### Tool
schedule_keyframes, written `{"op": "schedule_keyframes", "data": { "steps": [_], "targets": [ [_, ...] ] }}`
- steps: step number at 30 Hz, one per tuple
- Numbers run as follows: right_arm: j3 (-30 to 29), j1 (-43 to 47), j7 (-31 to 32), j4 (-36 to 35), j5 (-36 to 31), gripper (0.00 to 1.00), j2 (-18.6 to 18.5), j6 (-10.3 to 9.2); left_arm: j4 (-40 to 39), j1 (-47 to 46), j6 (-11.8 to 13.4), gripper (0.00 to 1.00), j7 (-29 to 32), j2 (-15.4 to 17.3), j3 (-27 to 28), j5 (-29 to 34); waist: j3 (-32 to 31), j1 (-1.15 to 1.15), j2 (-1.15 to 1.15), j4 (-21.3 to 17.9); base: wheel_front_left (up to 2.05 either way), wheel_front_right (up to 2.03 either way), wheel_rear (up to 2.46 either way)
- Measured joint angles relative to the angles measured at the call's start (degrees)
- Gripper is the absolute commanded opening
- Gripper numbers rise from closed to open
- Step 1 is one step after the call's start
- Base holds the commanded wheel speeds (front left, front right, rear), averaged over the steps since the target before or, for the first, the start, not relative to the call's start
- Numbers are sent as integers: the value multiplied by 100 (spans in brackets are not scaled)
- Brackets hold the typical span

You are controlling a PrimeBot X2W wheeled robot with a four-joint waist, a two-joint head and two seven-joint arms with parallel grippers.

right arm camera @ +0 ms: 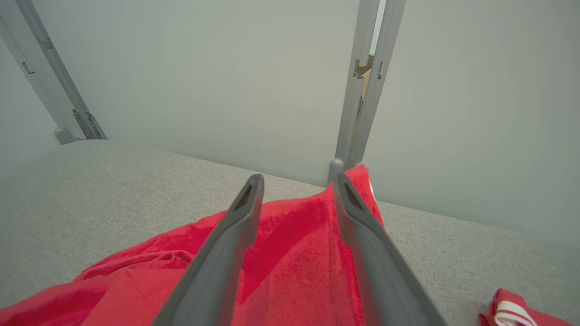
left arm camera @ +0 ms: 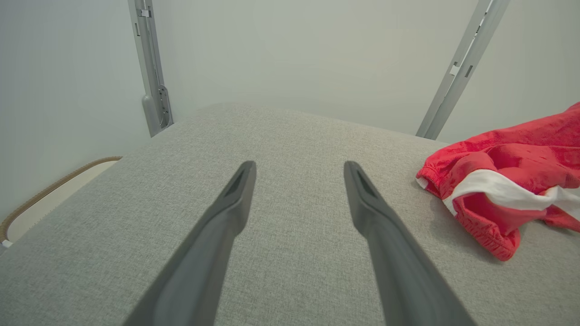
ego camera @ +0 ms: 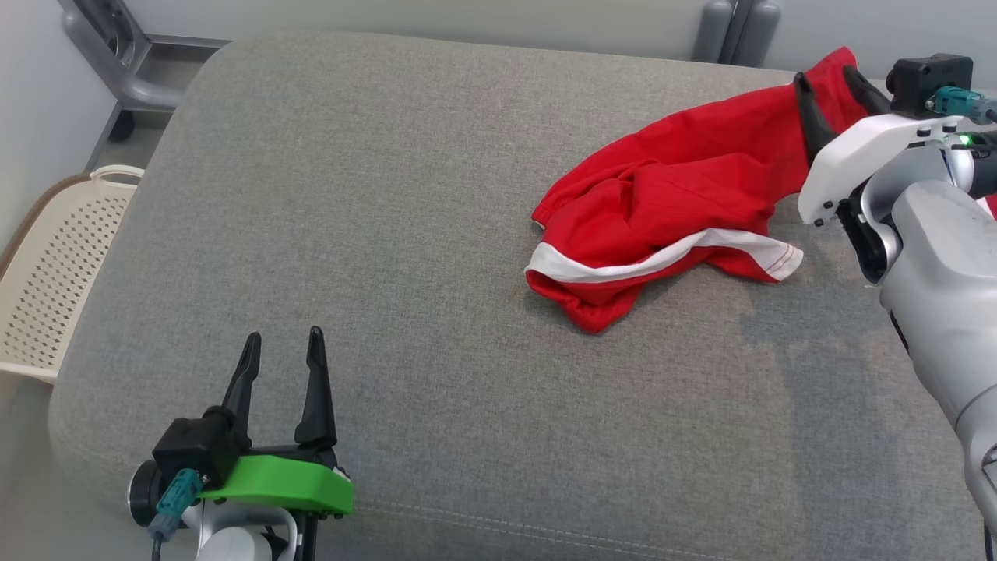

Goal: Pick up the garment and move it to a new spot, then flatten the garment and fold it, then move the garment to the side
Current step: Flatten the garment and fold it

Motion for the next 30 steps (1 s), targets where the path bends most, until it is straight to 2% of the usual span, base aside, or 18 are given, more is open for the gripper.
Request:
{"op": "schedule_keyframes", "data": {
  "steps": [6, 8, 17, 30],
  "targets": [
    [-374, 162, 0, -435, -433, 100, 4, 0, 23, -2, -22, 100, 0, 0, 16, 20, -33, 0, 0, -85, 0, 0, 0],
    [-608, 383, 0, -791, -514, 100, 70, 0, 25, -1, -29, 100, 0, 0, 12, 36, -63, 0, 0, -168, 0, 0, 0],
    [-1000, 1333, 0, -1916, -556, 100, 342, 0, 54, 12, -44, 100, 0, -1, 65, 76, -145, 0, 0, -460, 0, 0, 0],
    [-1414, 2859, 0, -3467, -556, 100, 547, 0, 182, 74, -127, 100, 0, -2, 89, 176, -228, 0, 0, -964, 0, 0, 0]
  ]
}}
